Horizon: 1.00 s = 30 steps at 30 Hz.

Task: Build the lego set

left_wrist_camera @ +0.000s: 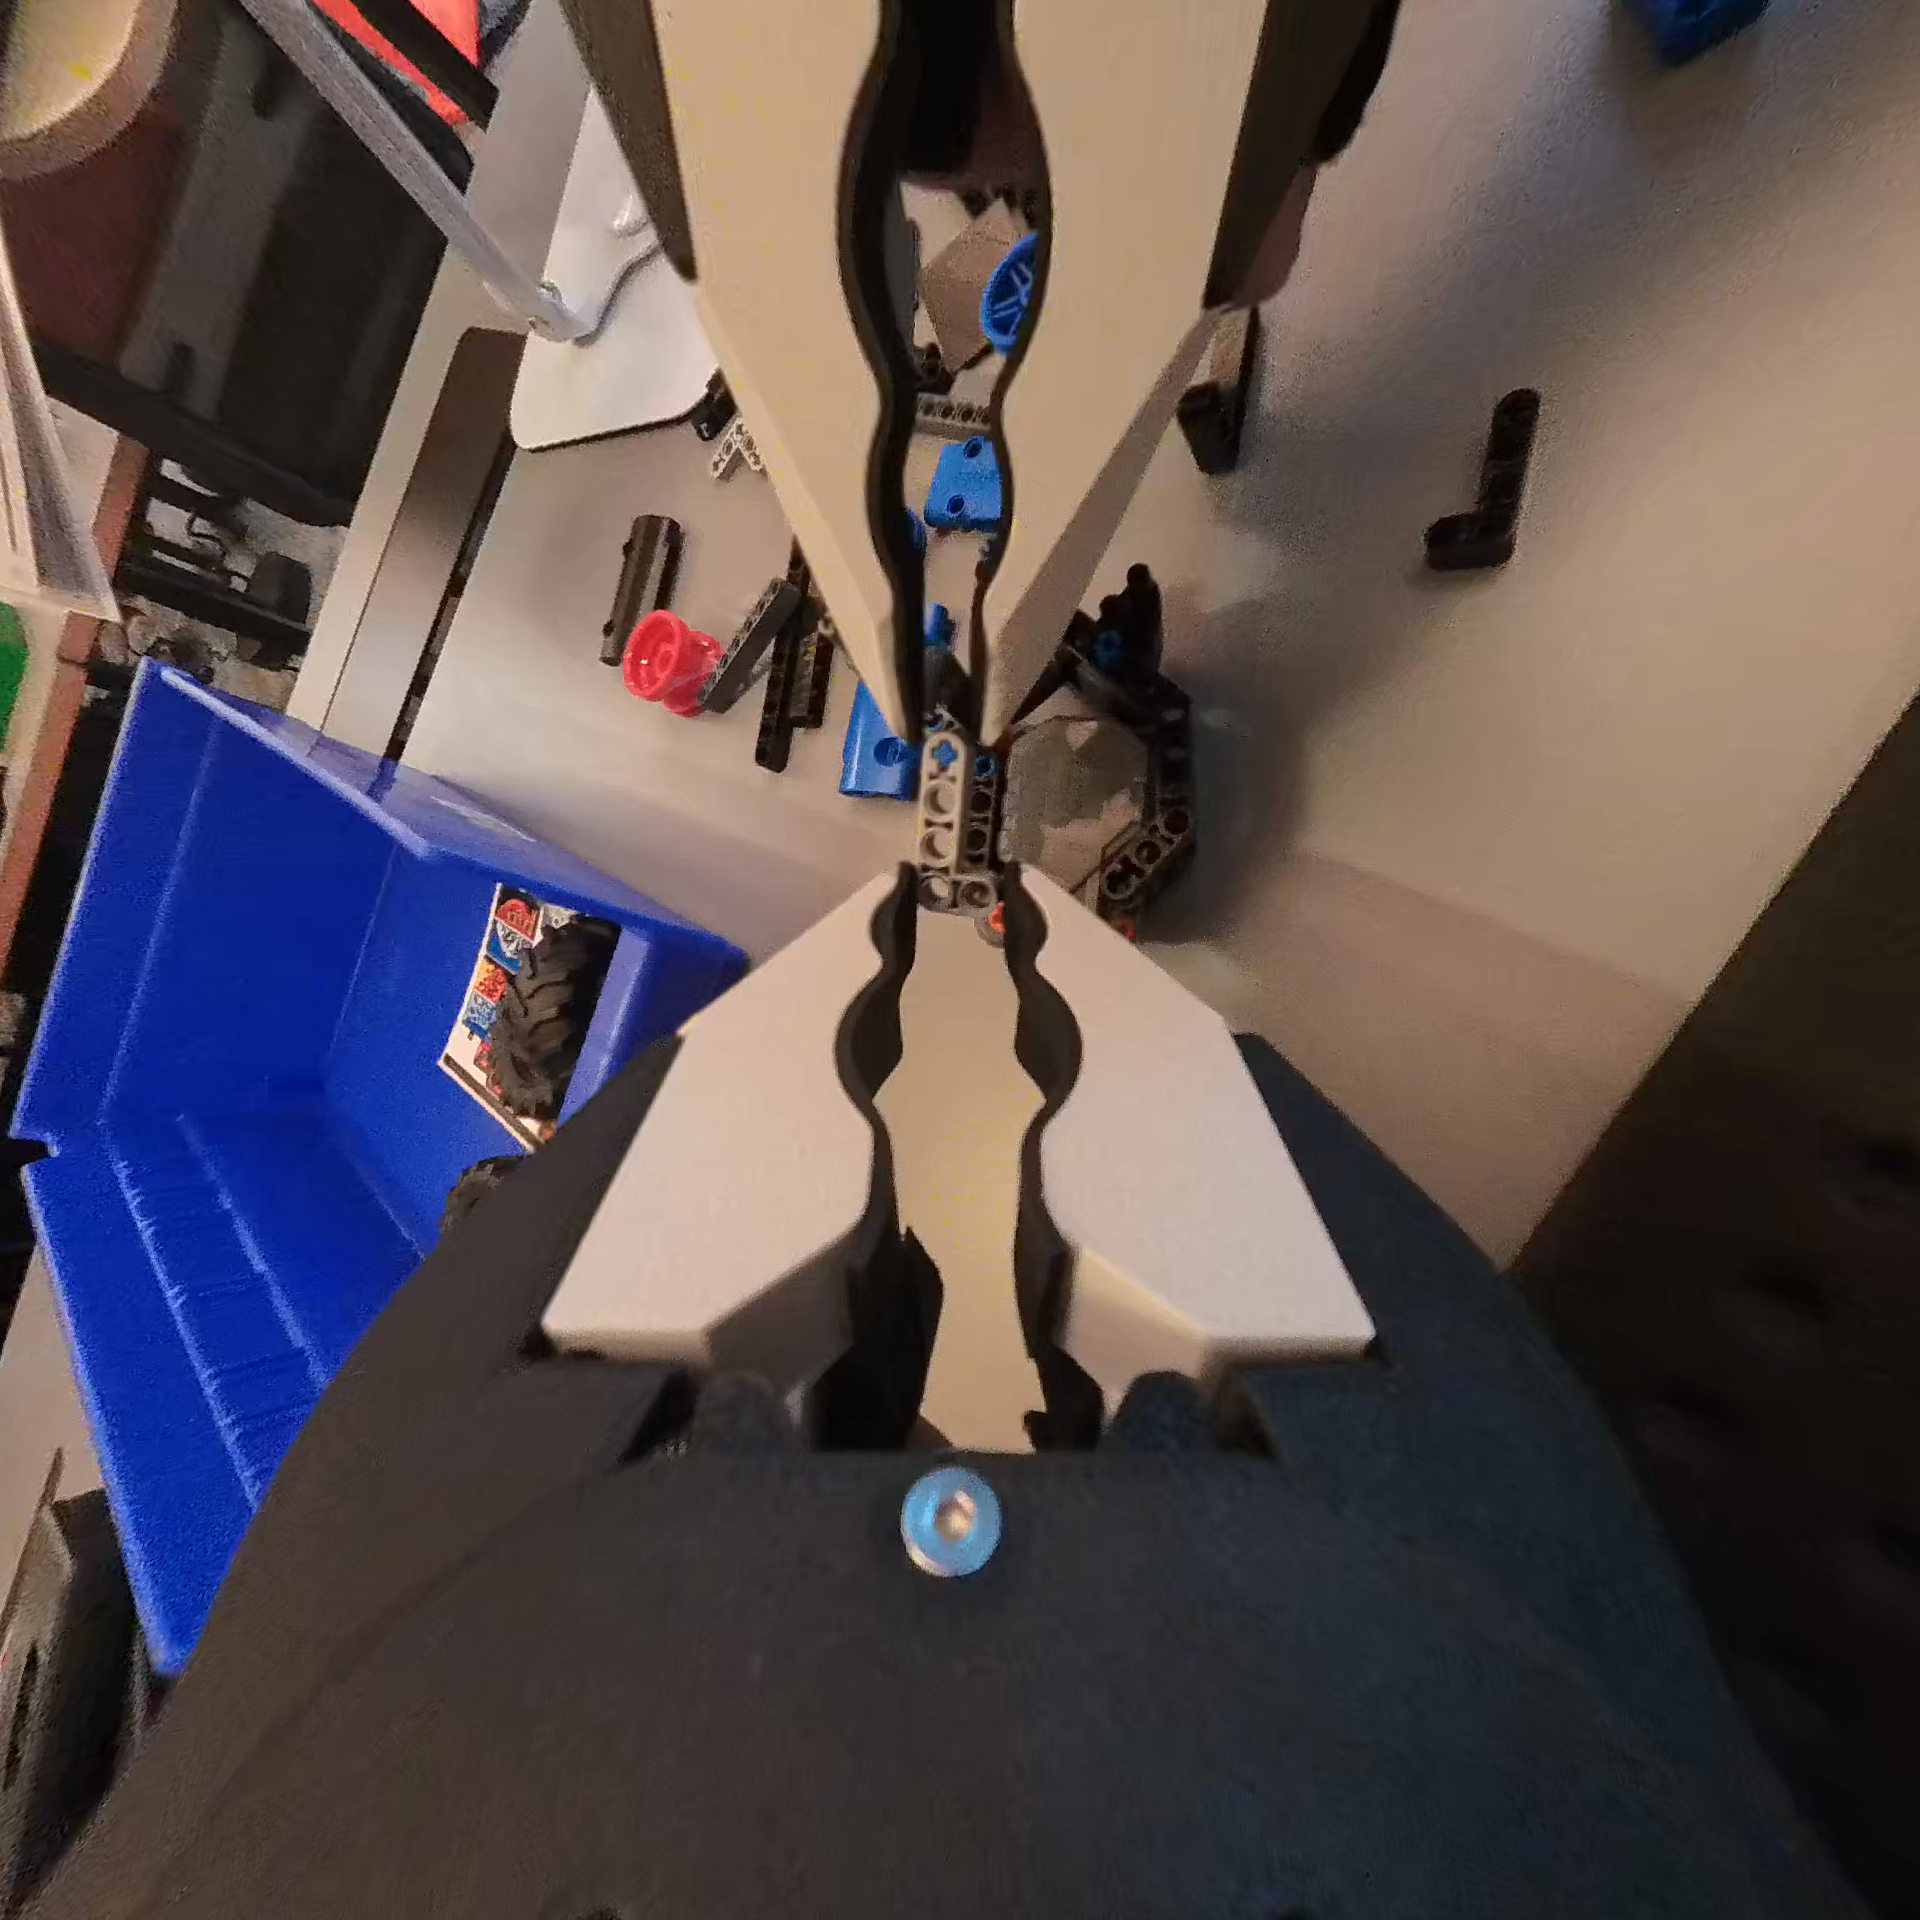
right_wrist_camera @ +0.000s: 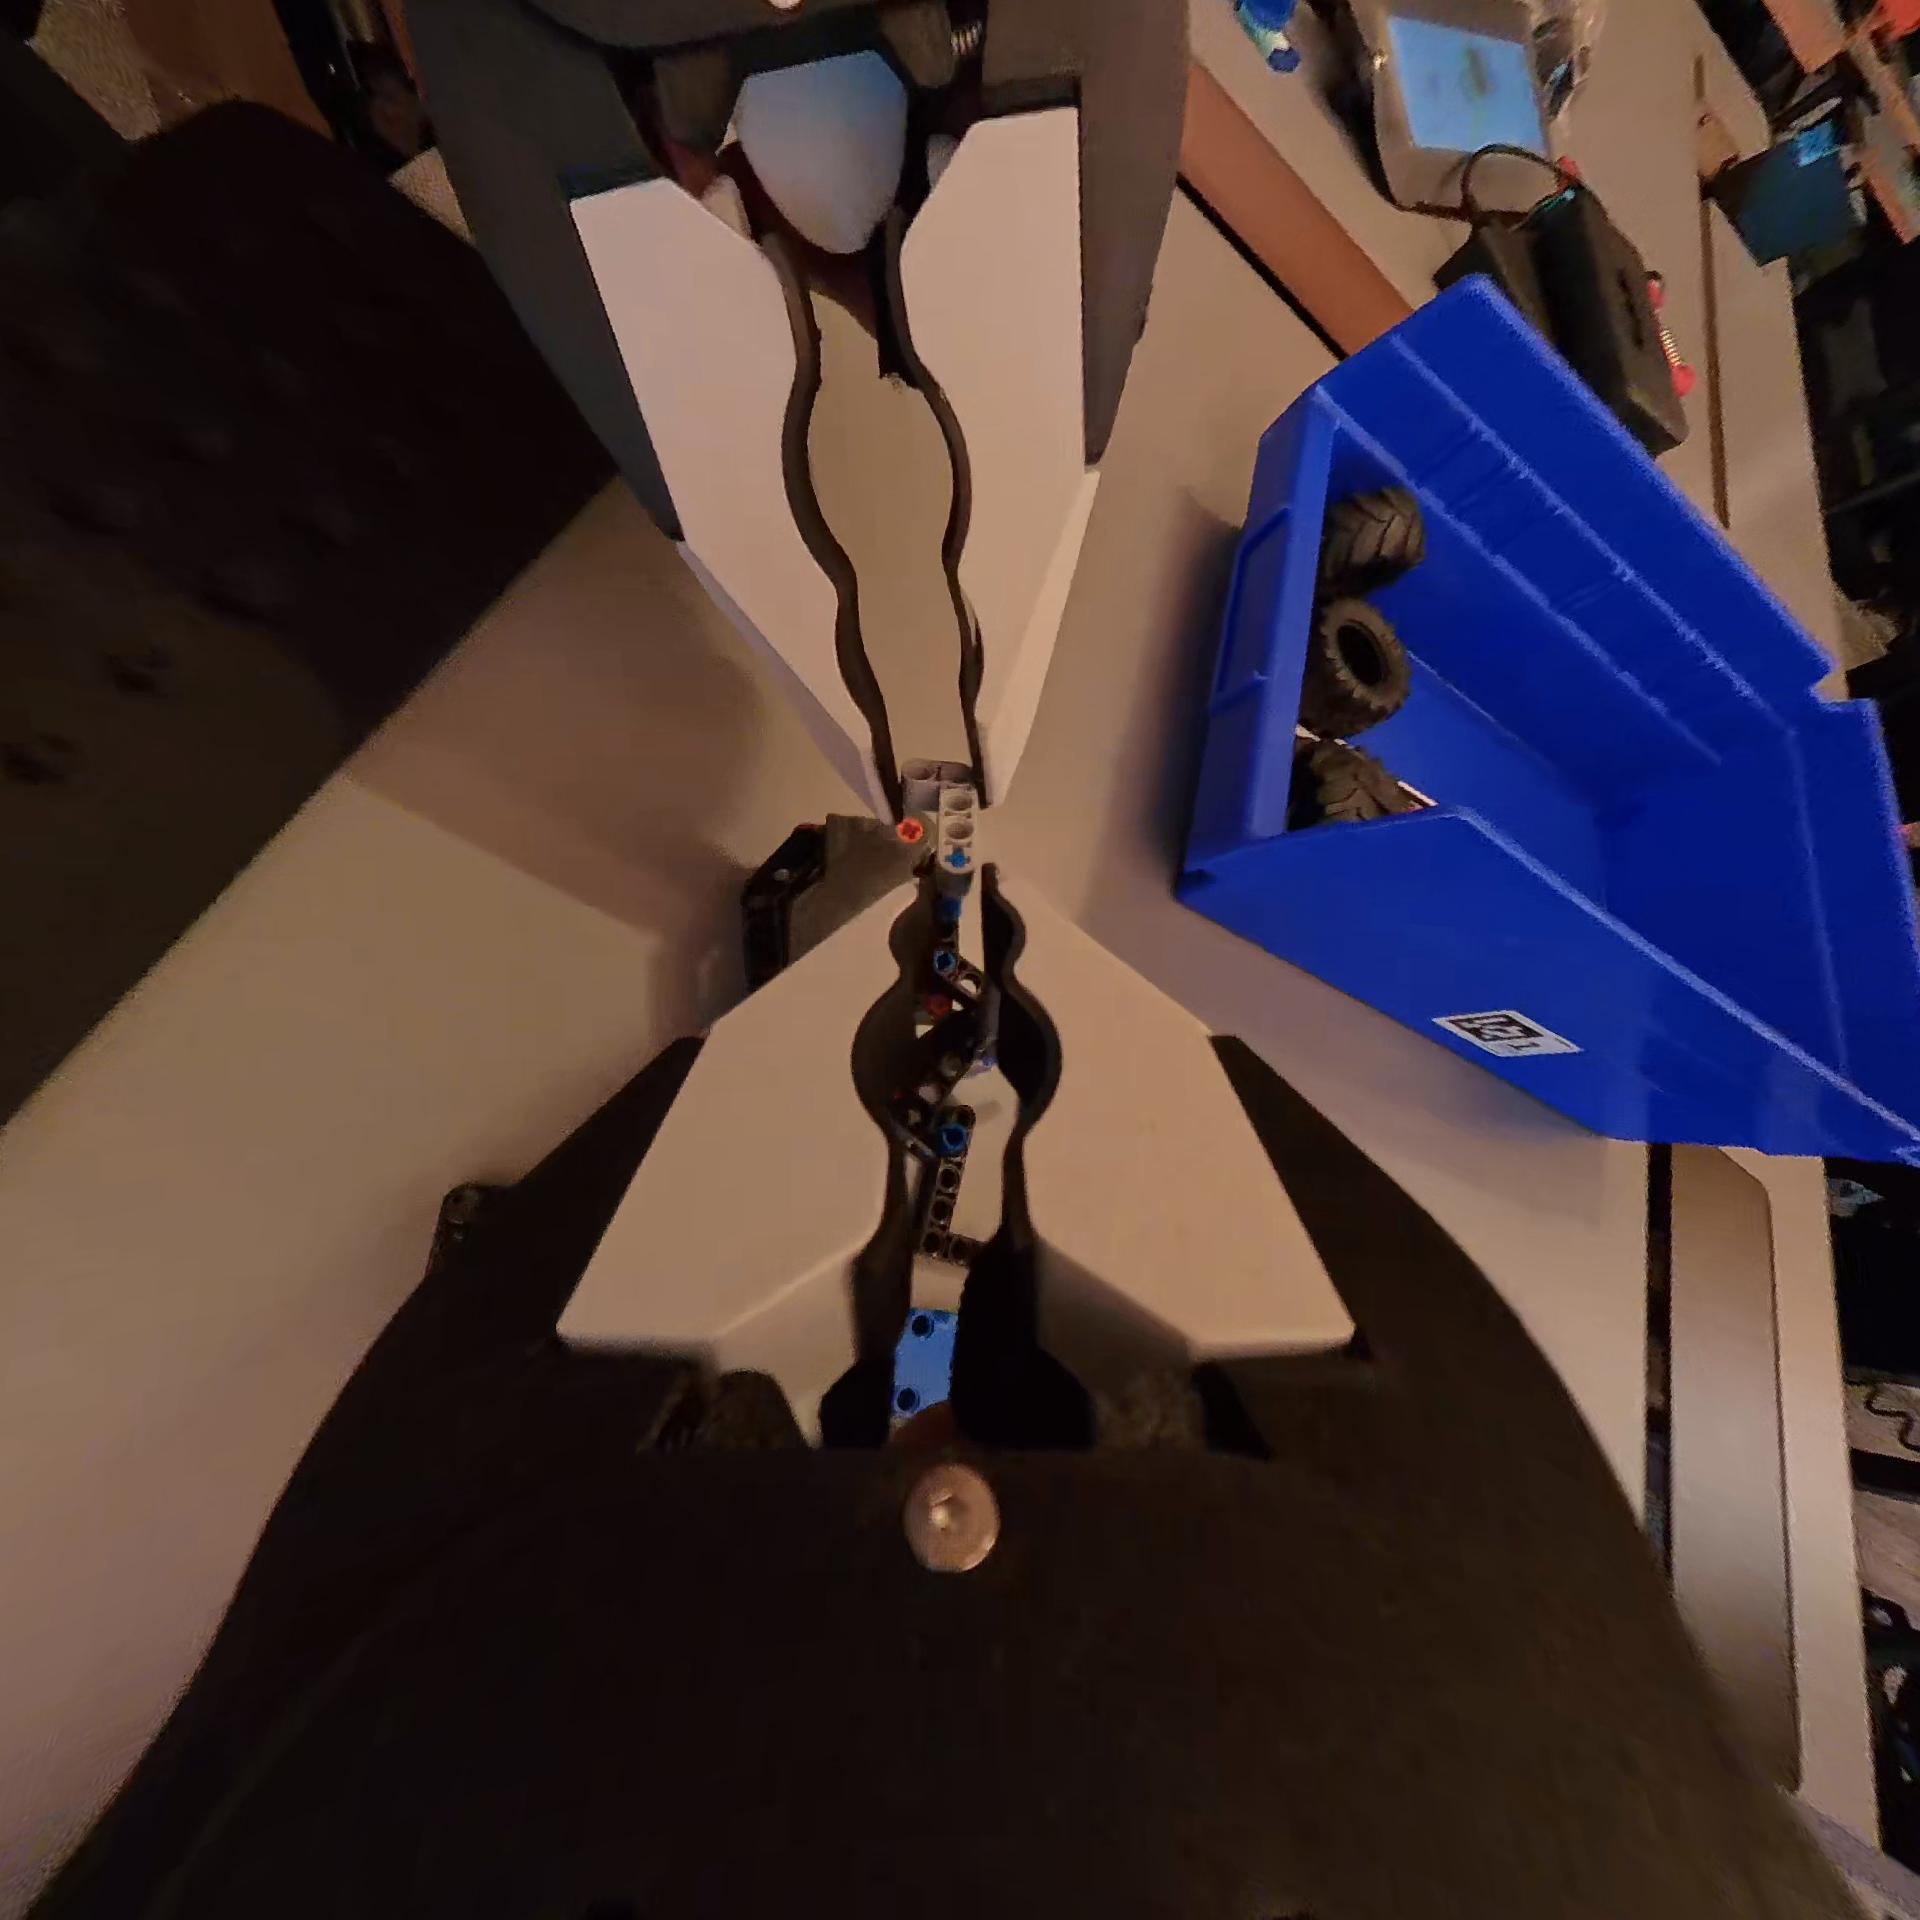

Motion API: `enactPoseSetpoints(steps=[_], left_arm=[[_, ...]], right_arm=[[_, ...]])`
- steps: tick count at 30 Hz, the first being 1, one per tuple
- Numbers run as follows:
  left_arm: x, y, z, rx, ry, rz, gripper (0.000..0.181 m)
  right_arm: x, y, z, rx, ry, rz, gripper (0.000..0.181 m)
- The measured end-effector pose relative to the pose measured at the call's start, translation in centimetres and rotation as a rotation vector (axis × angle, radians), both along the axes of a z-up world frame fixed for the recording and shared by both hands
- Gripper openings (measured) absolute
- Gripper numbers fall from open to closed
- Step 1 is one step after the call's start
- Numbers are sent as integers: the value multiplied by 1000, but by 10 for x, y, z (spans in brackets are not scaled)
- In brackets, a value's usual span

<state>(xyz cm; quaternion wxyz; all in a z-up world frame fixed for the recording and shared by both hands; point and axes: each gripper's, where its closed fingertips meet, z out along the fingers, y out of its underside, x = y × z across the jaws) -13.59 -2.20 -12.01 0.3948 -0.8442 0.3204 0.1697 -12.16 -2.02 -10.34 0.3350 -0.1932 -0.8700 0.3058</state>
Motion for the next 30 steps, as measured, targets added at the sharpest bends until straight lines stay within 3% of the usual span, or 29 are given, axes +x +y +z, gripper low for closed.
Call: enactPoseSetpoints(steps=[16,24,30], left_arm=[[-4,-1,-11,-42,0,-13,15],[-5,3,-3,-41,11,-31,15],[-4,5,-5,-79,33,-61,15]], right_arm=[[-9,7,-22,40,-83,11,3],[-4,2,-5,16,-51,27,12],[-6,7,-10,43,-63,23,11]])
